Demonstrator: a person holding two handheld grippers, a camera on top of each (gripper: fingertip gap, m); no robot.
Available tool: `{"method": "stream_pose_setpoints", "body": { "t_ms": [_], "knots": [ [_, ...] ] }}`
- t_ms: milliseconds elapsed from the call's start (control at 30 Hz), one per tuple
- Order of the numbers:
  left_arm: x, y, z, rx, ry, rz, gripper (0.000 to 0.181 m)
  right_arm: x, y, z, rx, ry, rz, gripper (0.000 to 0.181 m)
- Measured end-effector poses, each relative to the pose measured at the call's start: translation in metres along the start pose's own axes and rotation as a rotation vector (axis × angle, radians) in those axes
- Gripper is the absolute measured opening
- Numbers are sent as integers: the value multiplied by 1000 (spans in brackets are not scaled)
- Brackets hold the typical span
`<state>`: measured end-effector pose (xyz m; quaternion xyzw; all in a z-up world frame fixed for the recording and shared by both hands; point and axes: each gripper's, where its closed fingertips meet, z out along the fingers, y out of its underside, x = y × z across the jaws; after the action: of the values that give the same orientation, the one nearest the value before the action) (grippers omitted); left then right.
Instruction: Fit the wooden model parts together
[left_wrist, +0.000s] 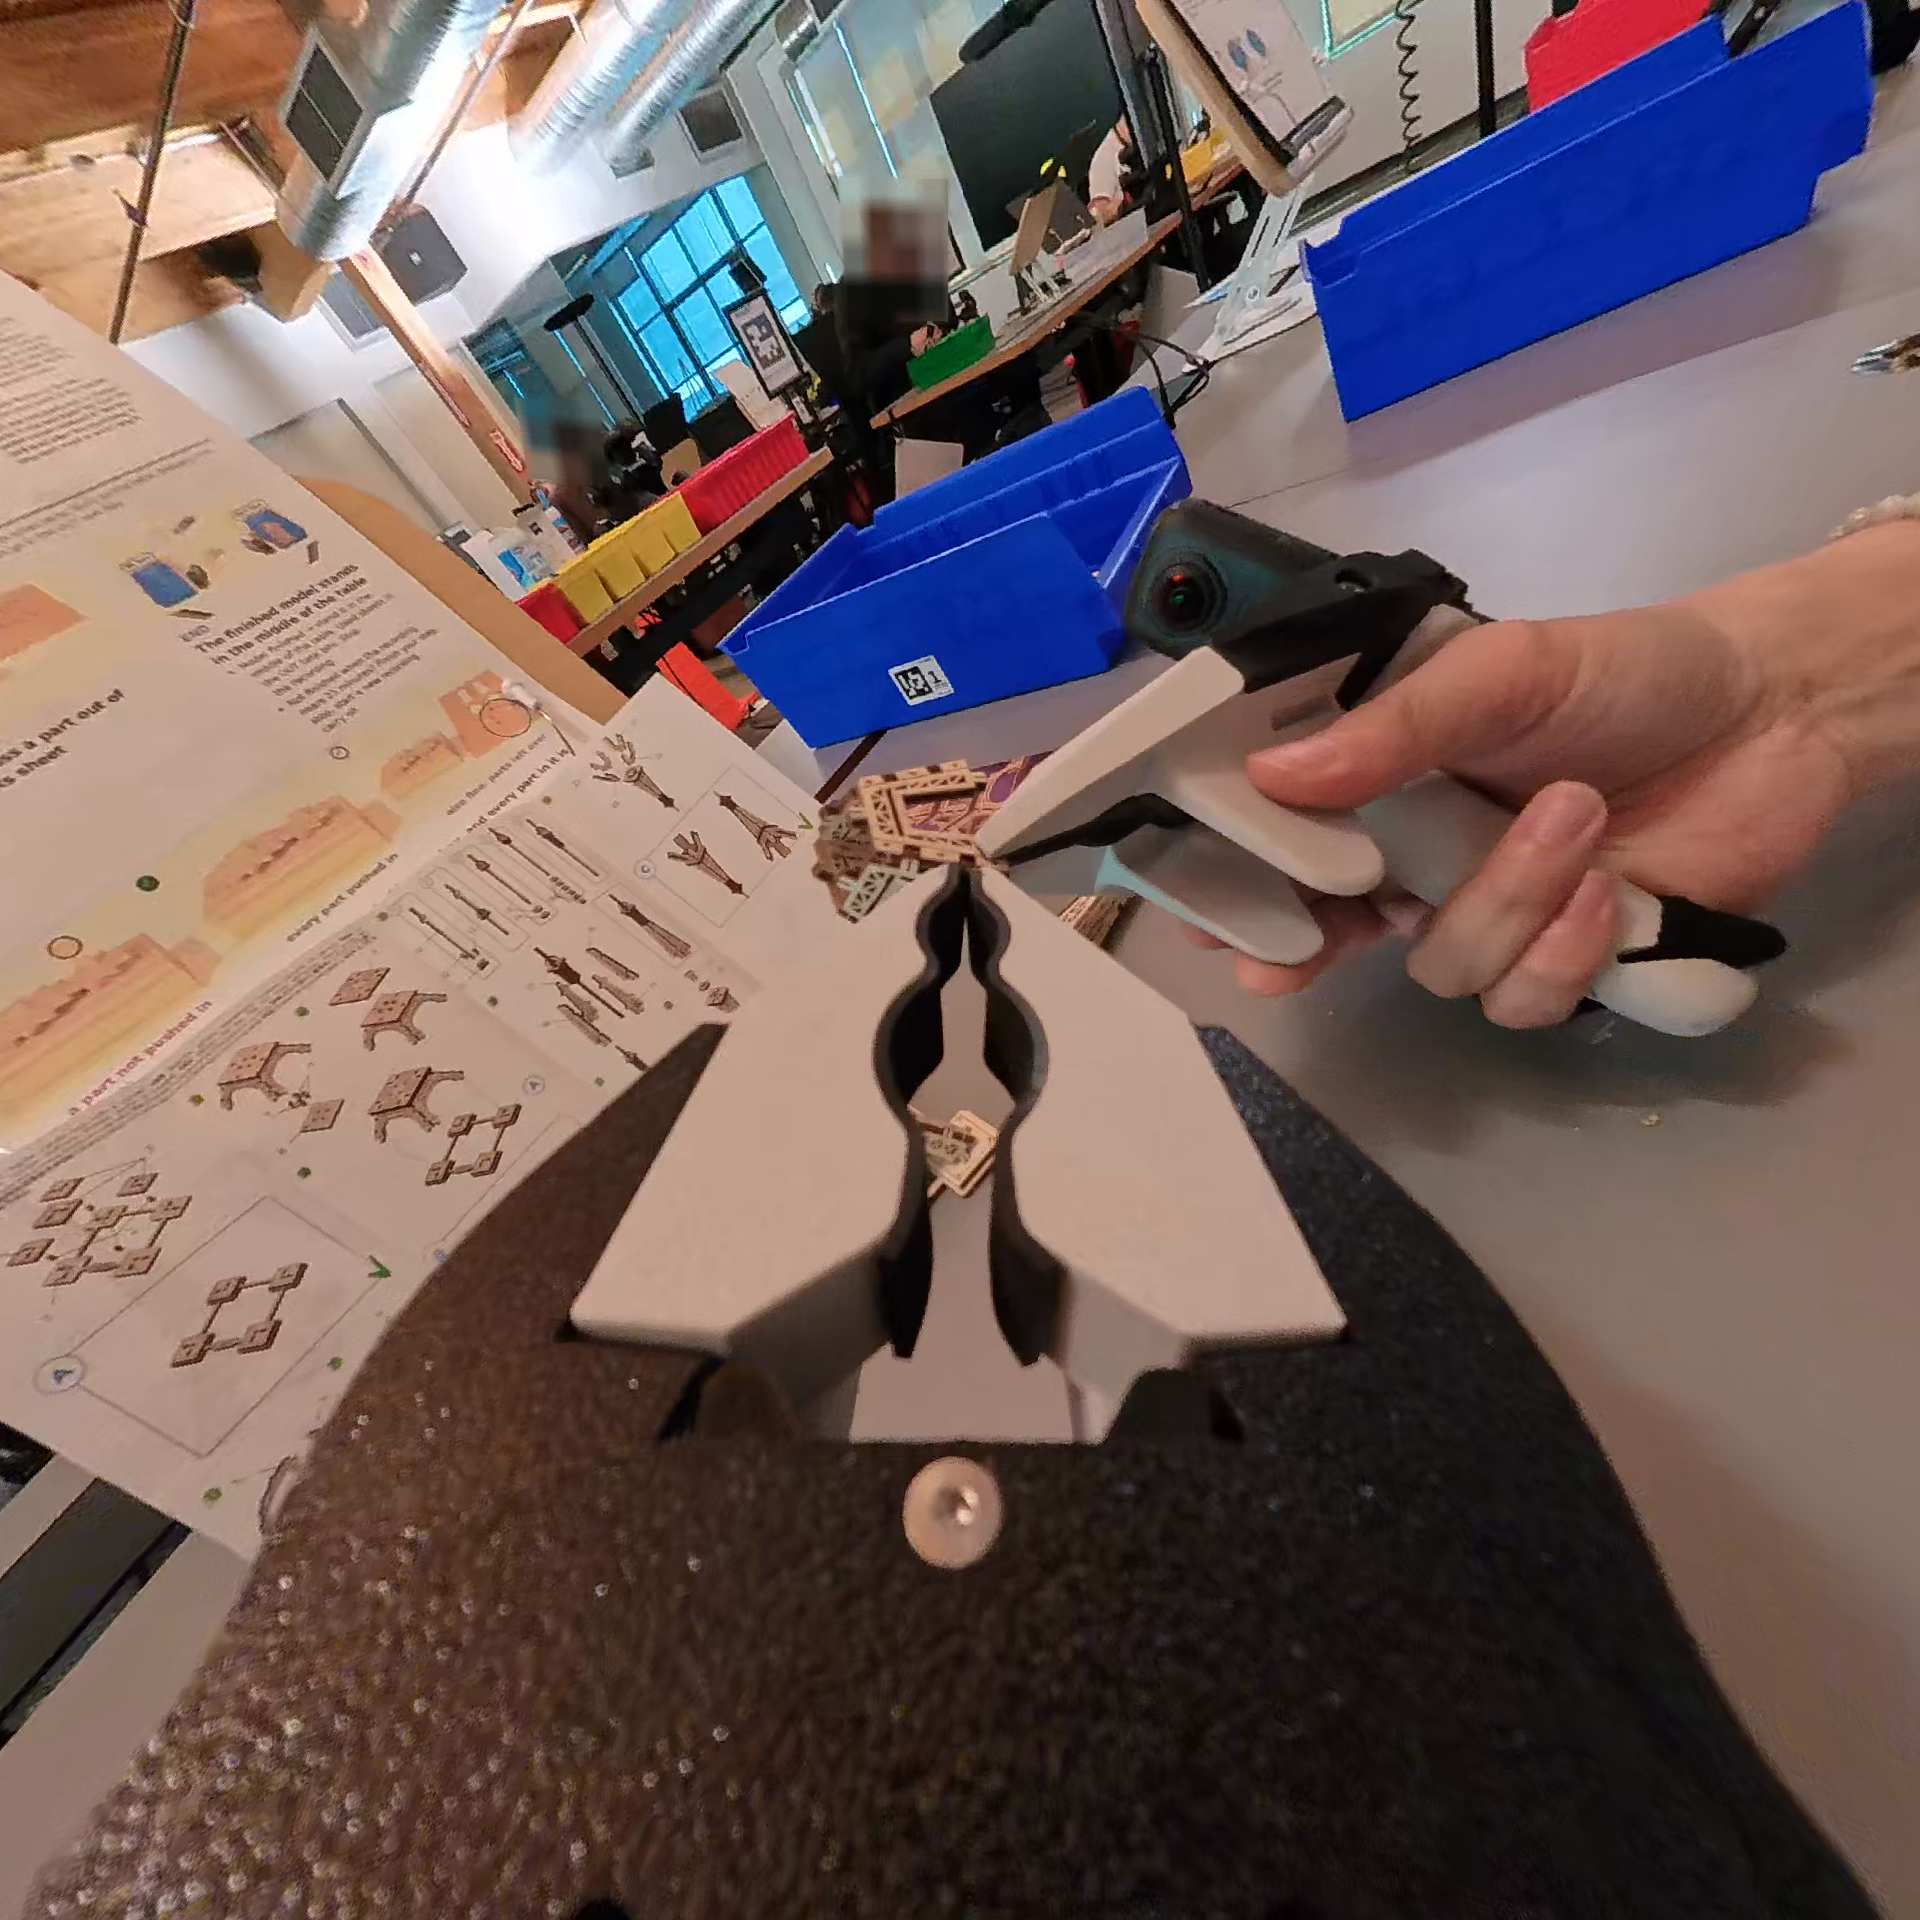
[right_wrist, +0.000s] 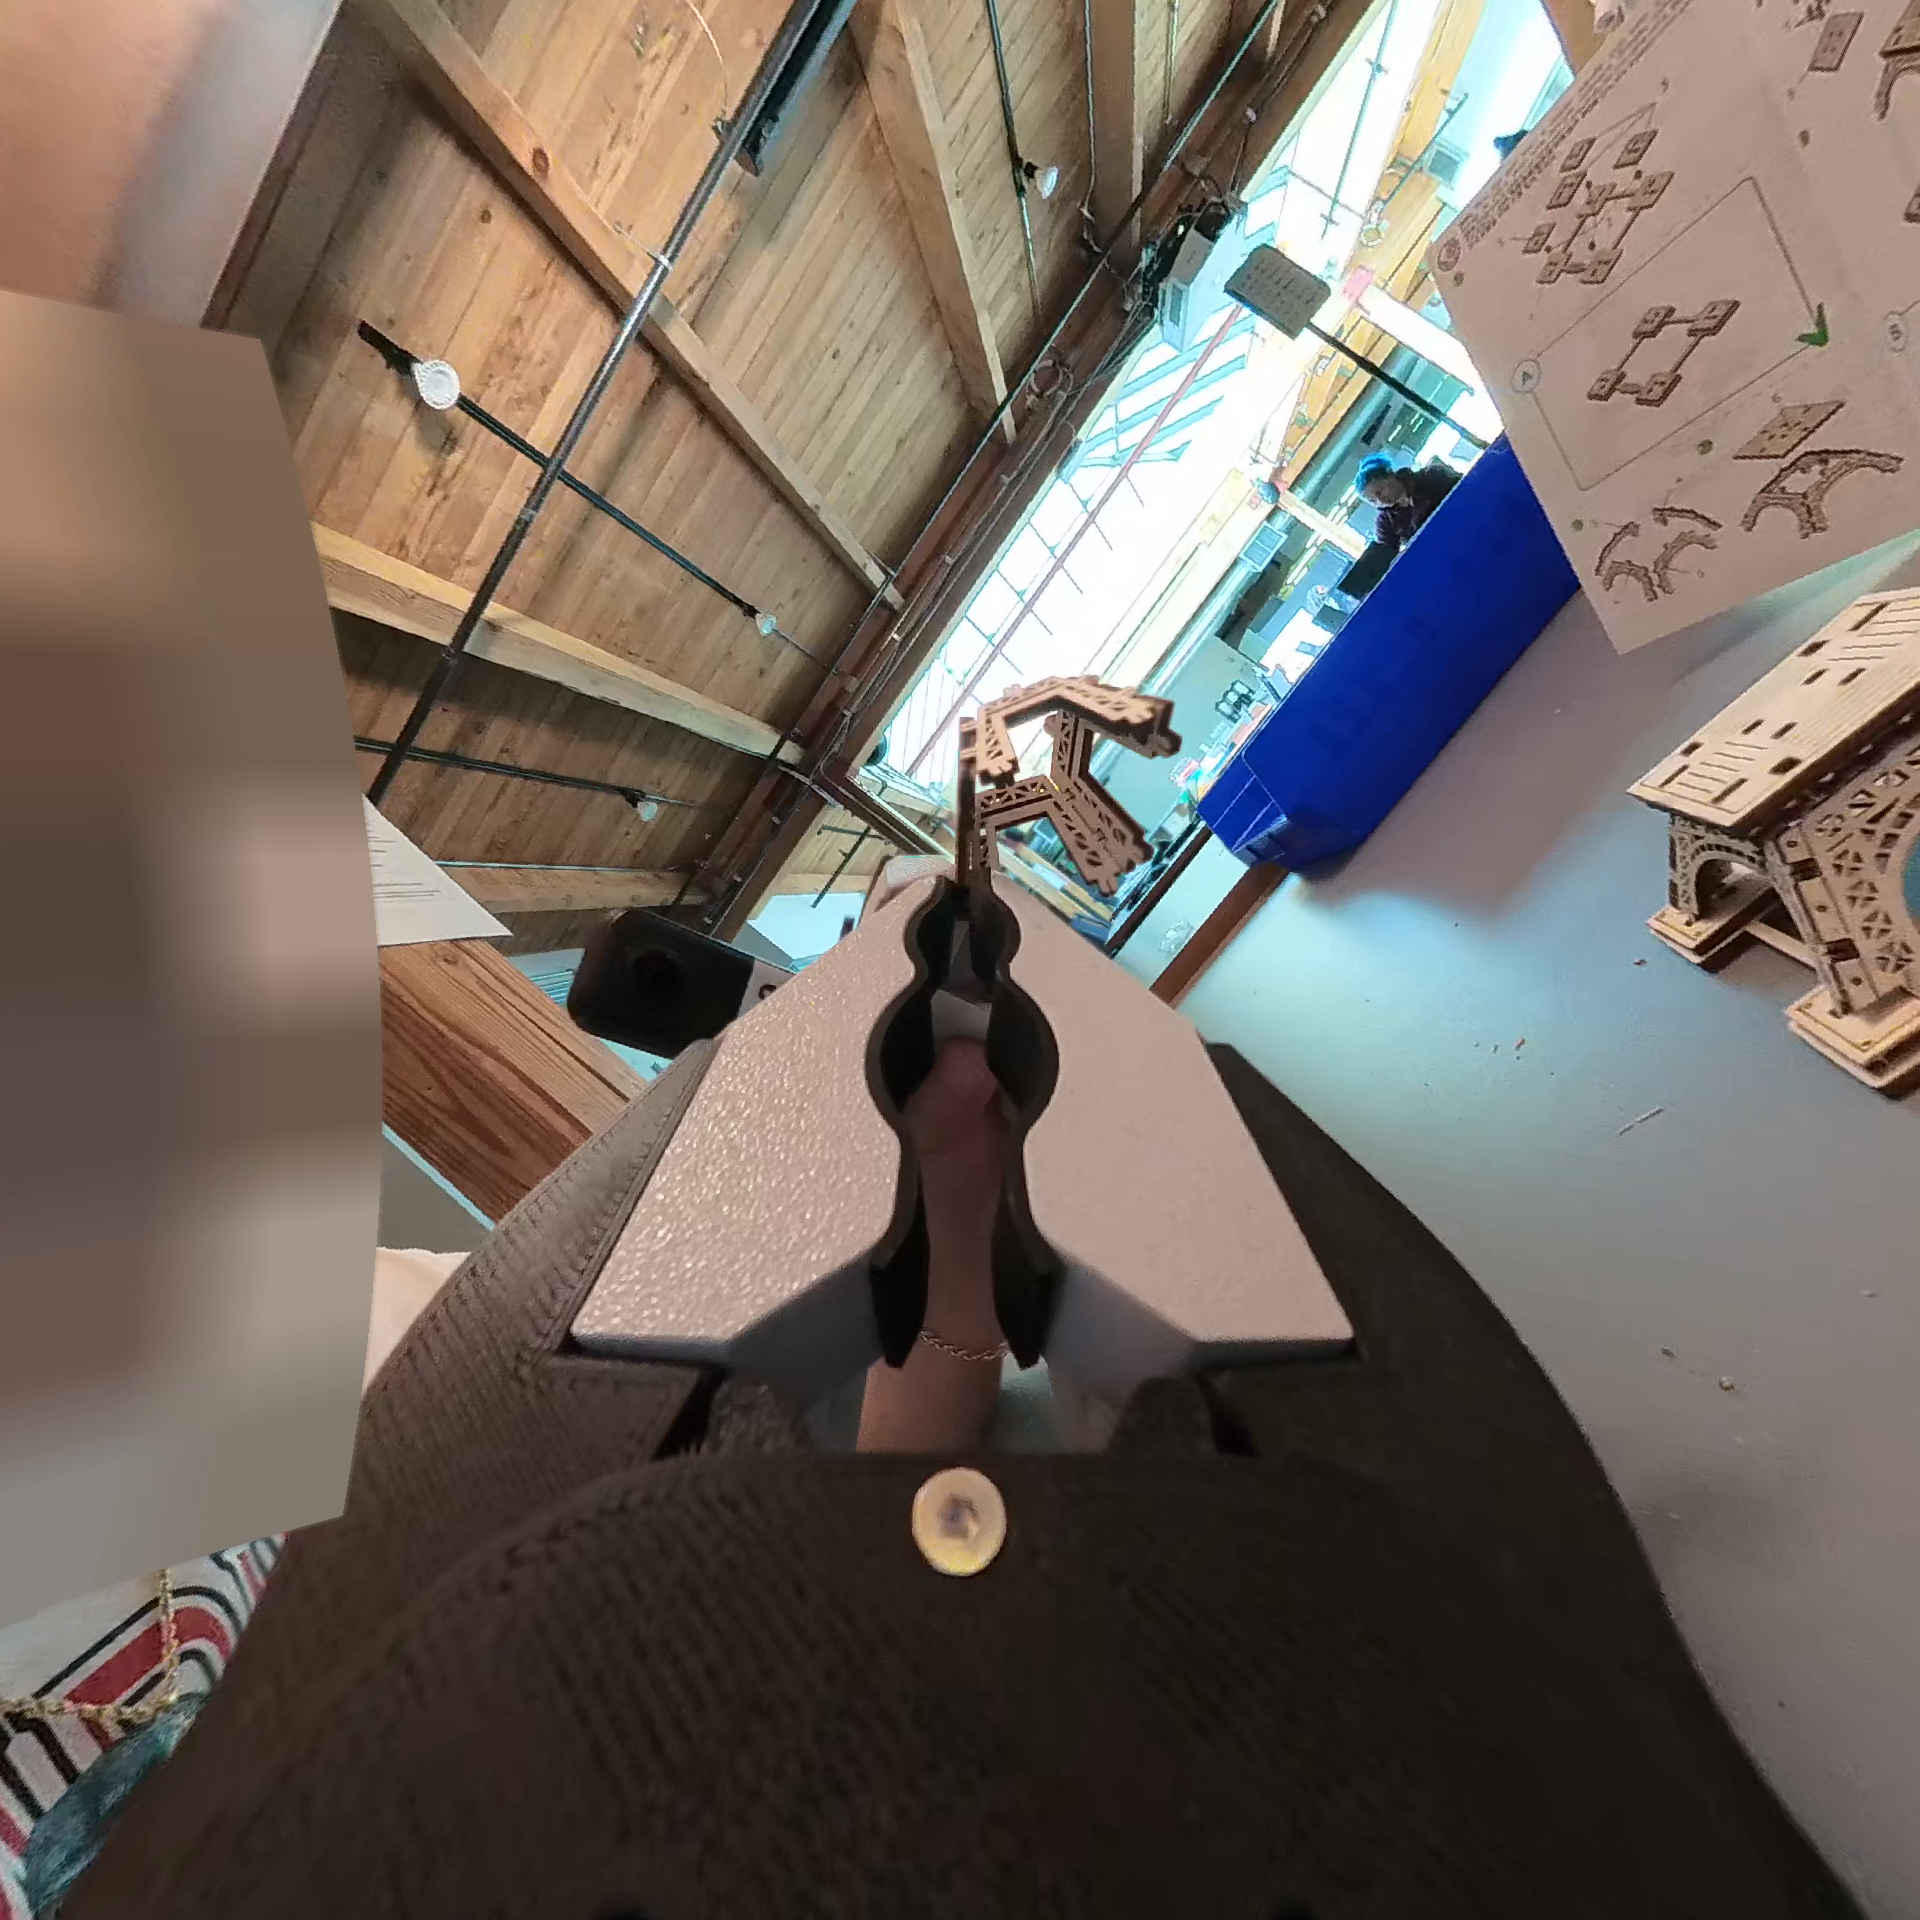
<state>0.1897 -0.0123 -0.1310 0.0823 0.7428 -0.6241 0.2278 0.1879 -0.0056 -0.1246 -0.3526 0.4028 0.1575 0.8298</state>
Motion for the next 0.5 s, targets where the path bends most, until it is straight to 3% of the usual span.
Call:
{"method": "stream_pose_setpoints", "body": {
  "t_ms": [367,500],
  "knots": [
    [0,4,0,-6,29,-33,0,3,1,0,-9,1,-15,2],
    [-8,-14,-1,144,41,-303,0,-16,-8,2,15,-86,-117,1]
  ]
}}
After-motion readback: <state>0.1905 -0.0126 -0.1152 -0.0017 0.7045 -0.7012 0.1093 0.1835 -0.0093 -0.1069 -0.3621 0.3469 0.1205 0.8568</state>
